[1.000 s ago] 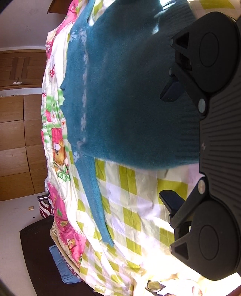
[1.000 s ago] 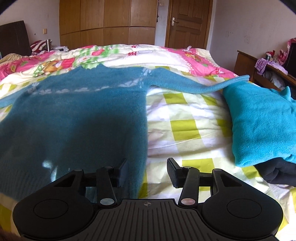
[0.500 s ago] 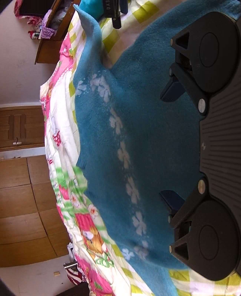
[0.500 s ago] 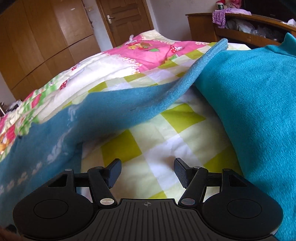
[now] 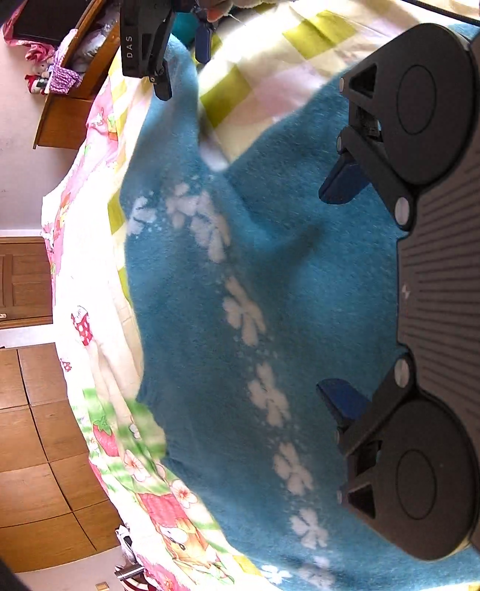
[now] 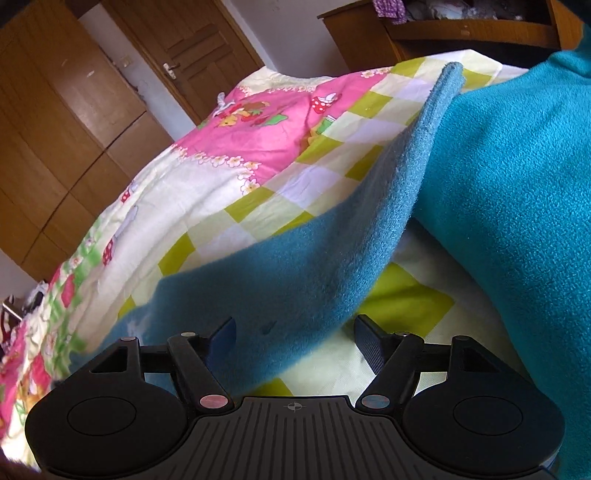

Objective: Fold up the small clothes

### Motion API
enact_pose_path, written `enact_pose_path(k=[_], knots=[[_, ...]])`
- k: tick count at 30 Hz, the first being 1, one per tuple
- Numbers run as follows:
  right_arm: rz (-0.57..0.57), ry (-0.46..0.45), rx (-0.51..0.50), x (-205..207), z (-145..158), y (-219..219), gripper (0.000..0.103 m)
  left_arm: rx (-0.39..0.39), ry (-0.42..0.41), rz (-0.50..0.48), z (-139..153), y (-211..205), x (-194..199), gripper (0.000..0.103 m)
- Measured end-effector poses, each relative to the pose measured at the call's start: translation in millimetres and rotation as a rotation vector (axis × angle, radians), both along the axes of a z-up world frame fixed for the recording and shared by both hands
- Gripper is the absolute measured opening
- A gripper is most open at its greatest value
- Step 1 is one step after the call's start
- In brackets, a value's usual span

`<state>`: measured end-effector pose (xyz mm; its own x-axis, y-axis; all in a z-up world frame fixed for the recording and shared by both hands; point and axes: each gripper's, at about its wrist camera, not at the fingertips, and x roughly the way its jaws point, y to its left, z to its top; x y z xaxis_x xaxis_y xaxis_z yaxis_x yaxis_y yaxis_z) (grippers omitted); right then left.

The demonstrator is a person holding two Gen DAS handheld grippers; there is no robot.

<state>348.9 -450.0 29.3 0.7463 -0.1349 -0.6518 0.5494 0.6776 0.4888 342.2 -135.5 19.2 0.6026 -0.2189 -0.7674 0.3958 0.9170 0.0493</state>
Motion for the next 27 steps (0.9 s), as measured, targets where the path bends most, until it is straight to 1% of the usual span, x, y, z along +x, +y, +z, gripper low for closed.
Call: enact_pose_path(k=[2,5,7,8,9,10,11,12,14,15,16,19,20,22,24,26,27], knots=[[-0.049,-0.019,0.033,6.2,-1.3,-9.7,0.072,0.004,-0.013,-0.024,0.0,-11.7,7.6,0.103],[-0.092,-0.054,0.036,17.3,1.2,-21.8,0.073,0.007,-0.015,-0.044,-3.3,-26.7,20.9,0.103],[-0.139,-0.064,0.077,24.8,-2.3,-35.4,0.073,0.004,-0.008,-0.041,-5.6,-32.9,27.7,0.103],[-0.162,-0.059,0.107,29.7,-4.7,-44.6,0.062,0.005,-0.006,-0.04,-6.7,-35.4,29.7,0.103],[-0.184,-0.045,0.119,32.8,-4.1,-52.1,0.048,0.011,-0.004,-0.036,-7.6,-37.3,30.7,0.103],[-0.198,-0.022,0.118,35.4,-0.2,-57.7,0.024,0.017,-0.002,-0.033,-8.4,-38.6,31.2,0.103],[-0.192,-0.033,0.116,35.7,6.7,-61.7,0.021,0.022,0.001,-0.028,-9.2,-39.9,30.6,0.103],[-0.172,-0.055,0.095,35.0,16.8,-62.3,0.019,0.023,0.007,-0.023,-9.7,-40.1,31.1,0.103],[-0.092,-0.074,-0.031,38.4,43.5,-50.7,0.017,0.015,0.018,-0.007,-8.9,-37.5,30.1,0.103],[-0.029,-0.091,-0.119,41.8,60.1,-36.9,0.017,0.006,0.025,0.009,-8.6,-34.3,30.6,0.103],[0.028,-0.11,-0.184,44.6,73.1,-22.6,0.017,-0.006,0.032,0.024,-8.3,-30.1,30.8,0.103],[0.219,-0.18,-0.369,53.0,106.3,39.7,0.017,-0.046,0.05,0.071,-5.9,-10.9,29.5,0.103],[0.286,-0.207,-0.411,57.7,114.0,65.4,0.017,-0.056,0.053,0.085,-4.5,-2.4,28.4,0.103],[0.4,-0.241,-0.449,67.4,122.3,113.5,0.016,-0.065,0.053,0.108,-0.7,17.2,24.1,0.103],[0.519,-0.271,-0.477,80.7,127.5,168.2,0.016,-0.055,0.038,0.132,5.1,43.2,18.0,0.103],[0.62,-0.282,-0.499,91.7,124.2,220.2,0.015,-0.034,0.015,0.161,11.6,71.1,10.8,0.103],[0.679,-0.264,-0.511,97.3,118.7,246.4,0.015,-0.028,0.01,0.174,14.5,83.1,8.2,0.103]])
